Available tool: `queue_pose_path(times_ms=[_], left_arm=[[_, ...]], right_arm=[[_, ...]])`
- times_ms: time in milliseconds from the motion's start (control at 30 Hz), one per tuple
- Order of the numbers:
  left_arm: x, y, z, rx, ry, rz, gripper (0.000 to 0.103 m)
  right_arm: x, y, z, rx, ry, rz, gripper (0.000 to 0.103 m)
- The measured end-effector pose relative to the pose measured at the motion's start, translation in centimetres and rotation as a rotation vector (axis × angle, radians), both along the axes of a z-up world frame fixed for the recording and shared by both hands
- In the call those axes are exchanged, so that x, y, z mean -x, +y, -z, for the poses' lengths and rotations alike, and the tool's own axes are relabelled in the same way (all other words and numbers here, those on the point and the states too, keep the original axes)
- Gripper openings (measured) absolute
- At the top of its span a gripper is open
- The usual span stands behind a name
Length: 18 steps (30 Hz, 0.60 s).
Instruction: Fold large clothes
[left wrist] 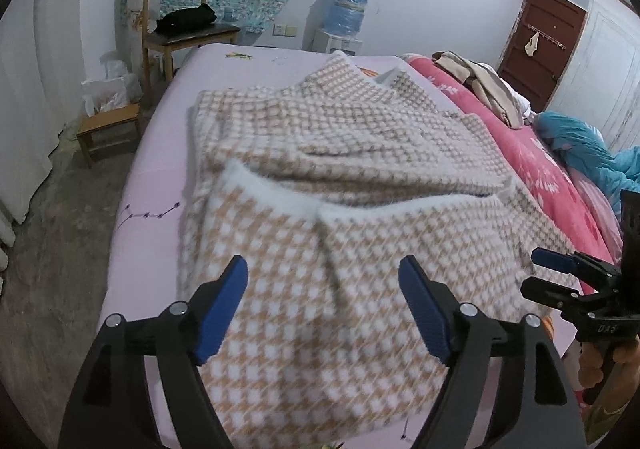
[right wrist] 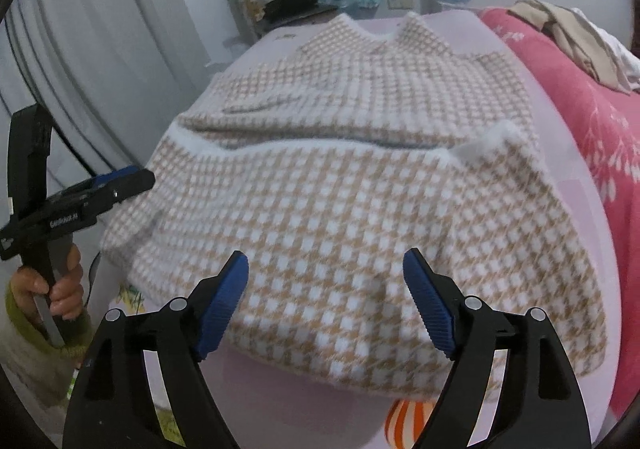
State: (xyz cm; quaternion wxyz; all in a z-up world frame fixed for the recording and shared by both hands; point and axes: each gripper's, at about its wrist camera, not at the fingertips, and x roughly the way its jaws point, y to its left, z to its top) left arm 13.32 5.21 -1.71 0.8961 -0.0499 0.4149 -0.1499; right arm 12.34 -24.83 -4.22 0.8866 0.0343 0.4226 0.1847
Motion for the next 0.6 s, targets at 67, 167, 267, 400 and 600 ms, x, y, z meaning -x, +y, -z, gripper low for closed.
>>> queue_pose_path(times_ms=[67,167,267,400,600], left_arm=[[-0.5,-0.6,0.1,-0.01,0.004,-0.003,0.08],[-1.5,-1.5,0.6,-0.044,0.016,-0.014,0.082],[-2.4,-1.9,1.6,-0.075,0.048,-0.034,0.082],[-3.7,-1.3,3.7,-0.099,0.119,-0.074,0.083],[-3.7,-1.5,3.6,-0.114,0.11,-0.064,0.086]], right_arm=[[-0.6,-0.3,-0.2,-0.003,-0.003,0.024,0.078],[-1.7,-1.0,-0.3,-0.012,0.003,0.059,0.079],[-2.8,-1.7,0.2,-0.021,0.024,0.089,0.079],[-4.1,-2.4,1.8,-0.029,0.077,0.121,0.079],[-4.5,-3.5,2.9,-0.106,0.121,0.134,0.081]])
